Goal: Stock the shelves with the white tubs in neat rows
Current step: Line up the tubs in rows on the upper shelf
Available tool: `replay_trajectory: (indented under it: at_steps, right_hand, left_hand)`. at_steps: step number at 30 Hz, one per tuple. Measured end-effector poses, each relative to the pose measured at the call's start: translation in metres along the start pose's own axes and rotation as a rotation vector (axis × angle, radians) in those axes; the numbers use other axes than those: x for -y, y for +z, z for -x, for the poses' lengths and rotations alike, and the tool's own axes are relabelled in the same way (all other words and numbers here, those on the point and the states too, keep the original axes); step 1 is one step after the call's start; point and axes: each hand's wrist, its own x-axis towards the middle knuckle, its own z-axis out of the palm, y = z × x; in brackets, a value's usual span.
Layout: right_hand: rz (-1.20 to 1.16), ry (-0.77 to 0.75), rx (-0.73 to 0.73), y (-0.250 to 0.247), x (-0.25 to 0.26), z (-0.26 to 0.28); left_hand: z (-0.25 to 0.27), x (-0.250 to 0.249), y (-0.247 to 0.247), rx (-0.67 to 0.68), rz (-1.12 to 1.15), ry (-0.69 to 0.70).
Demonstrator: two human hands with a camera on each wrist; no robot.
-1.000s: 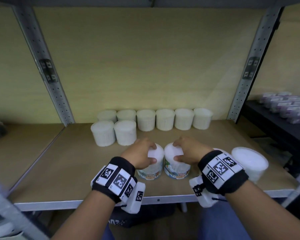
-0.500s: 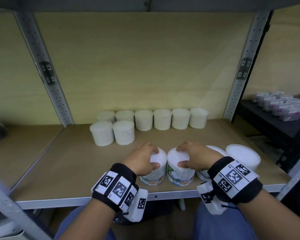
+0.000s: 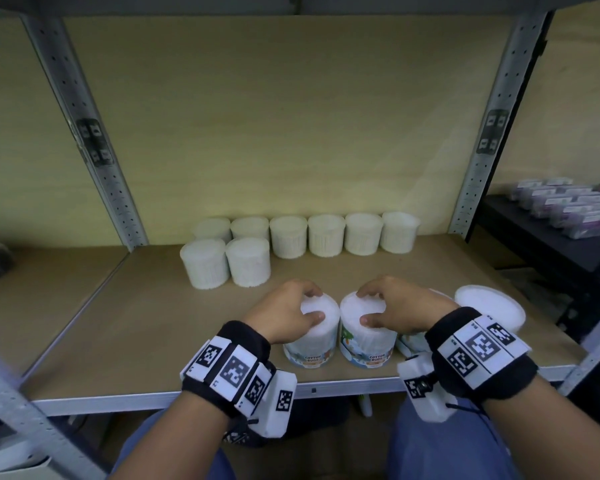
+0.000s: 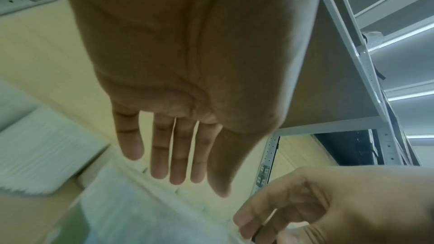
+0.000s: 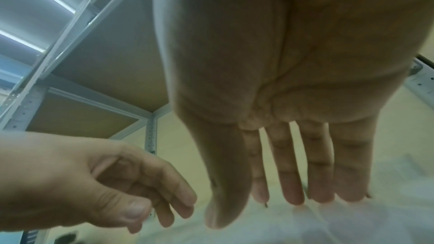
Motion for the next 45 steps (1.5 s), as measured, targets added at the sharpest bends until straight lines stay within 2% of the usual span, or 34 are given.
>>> replay_trajectory:
  at_steps: [5, 9, 16, 20, 26, 31, 35, 40, 45]
  right_hand:
    - [-0.111, -0.030, -0.082, -0.011, 0.013, -0.011]
    - [-0.184, -0.081, -0.134, -0.017, 0.036, -0.028]
    - [-0.146, -0.211, -0.185, -0.022, 0.089, -0.081]
    - [-0.084, -0.235, -0.147, -0.021, 0.119, -0.118]
    - [0.023, -0.188, -0.055, -0.012, 0.147, -0.182]
    - [0.114, -0.137, -0.008, -0.011, 0.162, -0.216]
    - [0.213, -0.097, 0.053, -0.007, 0.168, -0.234]
    - [0.305, -0.087, 0.059, 0.000, 0.176, -0.247]
    - [0.300, -0.055, 0.082, -0.003, 0.182, -0.248]
  left_hand:
    - [-0.002, 0.011, -0.019, -0.084, 0.076, -0.016]
    - [-0.007, 0.032, -0.041, -0.112, 0.052, -0.066]
    - [-0.020, 0.078, -0.084, -0.158, -0.025, -0.191]
    - [-0.035, 0.107, -0.103, -0.173, -0.052, -0.243]
    - [-0.065, 0.146, -0.118, -0.177, -0.097, -0.317]
    - [-0.091, 0.169, -0.119, -0.112, -0.156, -0.355]
    - [-0.104, 0.180, -0.113, -0.047, -0.197, -0.381]
    - [-0.109, 0.189, -0.109, -0.069, -0.216, -0.360]
    - [-0.107, 0.192, -0.108, -0.096, -0.205, -0.338]
